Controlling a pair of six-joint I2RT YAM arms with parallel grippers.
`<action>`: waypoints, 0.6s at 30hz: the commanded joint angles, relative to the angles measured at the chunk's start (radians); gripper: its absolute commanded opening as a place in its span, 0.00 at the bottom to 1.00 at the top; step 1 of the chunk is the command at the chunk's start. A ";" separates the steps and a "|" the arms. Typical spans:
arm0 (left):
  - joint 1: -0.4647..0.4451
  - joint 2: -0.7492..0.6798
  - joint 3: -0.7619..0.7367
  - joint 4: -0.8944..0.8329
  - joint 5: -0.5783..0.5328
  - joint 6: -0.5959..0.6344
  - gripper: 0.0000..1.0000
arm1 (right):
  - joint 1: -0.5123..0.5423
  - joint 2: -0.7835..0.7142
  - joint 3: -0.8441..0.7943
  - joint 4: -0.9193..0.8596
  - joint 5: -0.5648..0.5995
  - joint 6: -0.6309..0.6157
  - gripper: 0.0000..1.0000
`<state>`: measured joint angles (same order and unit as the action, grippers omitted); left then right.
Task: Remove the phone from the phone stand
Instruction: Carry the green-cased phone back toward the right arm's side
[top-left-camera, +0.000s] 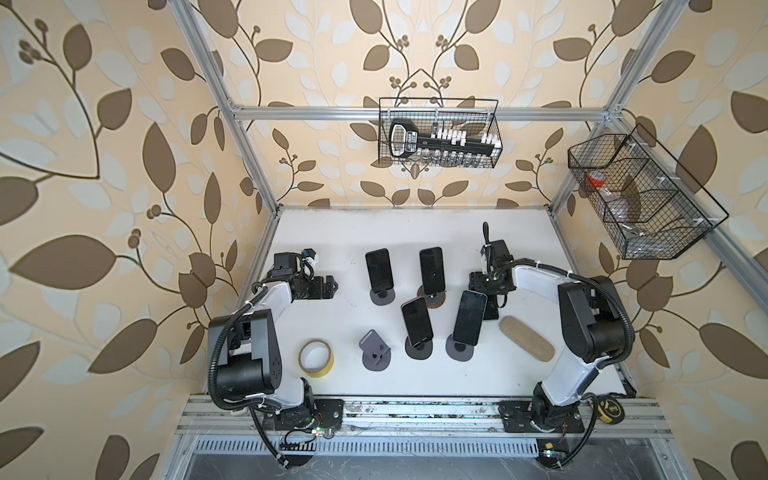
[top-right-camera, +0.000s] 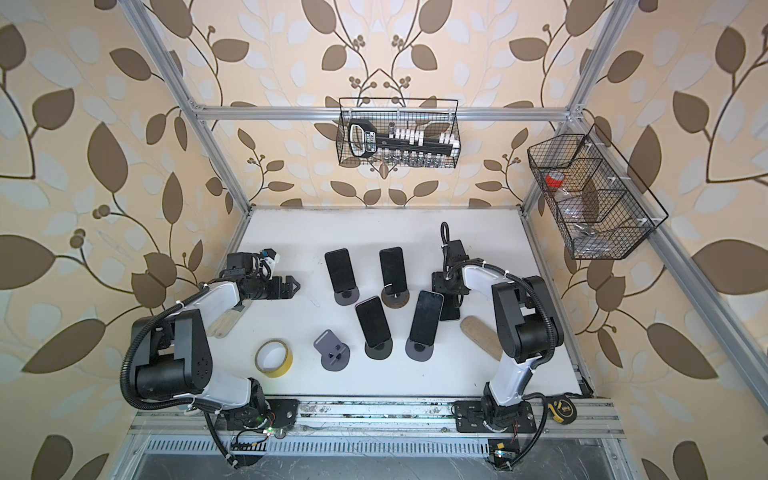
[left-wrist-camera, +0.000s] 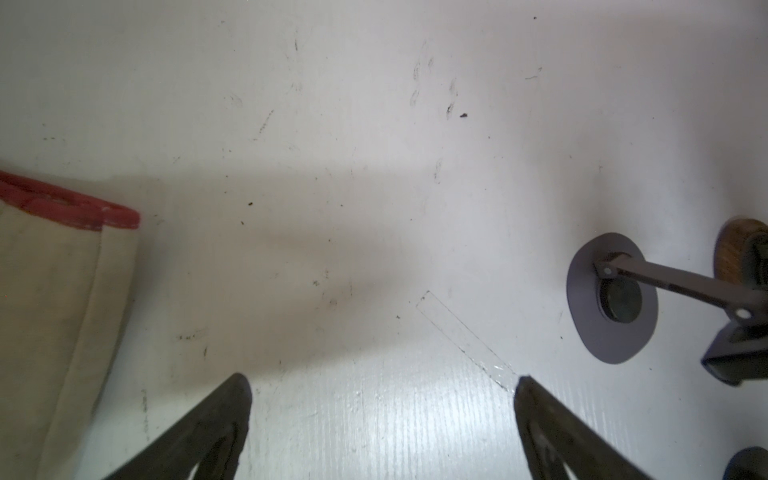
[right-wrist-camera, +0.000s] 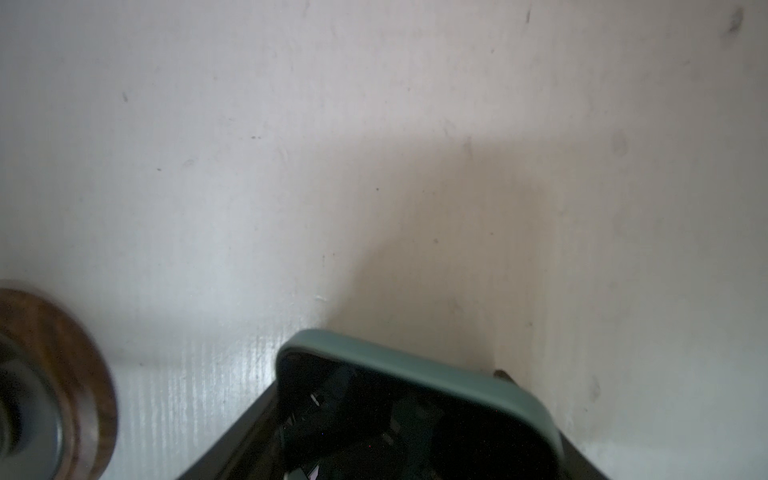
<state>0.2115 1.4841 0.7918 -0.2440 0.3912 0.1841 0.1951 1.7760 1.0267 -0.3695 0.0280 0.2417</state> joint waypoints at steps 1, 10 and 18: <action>0.013 0.005 0.033 -0.021 0.034 0.011 0.99 | -0.004 0.031 -0.001 -0.029 0.003 -0.015 0.74; 0.013 0.003 0.037 -0.035 0.048 0.021 0.99 | 0.000 0.028 -0.001 -0.029 0.010 -0.016 0.76; 0.012 0.007 0.039 -0.035 0.047 0.021 0.99 | 0.001 0.023 -0.002 -0.034 0.024 -0.014 0.78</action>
<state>0.2115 1.4879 0.7990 -0.2668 0.4129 0.1848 0.1955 1.7760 1.0267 -0.3683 0.0311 0.2379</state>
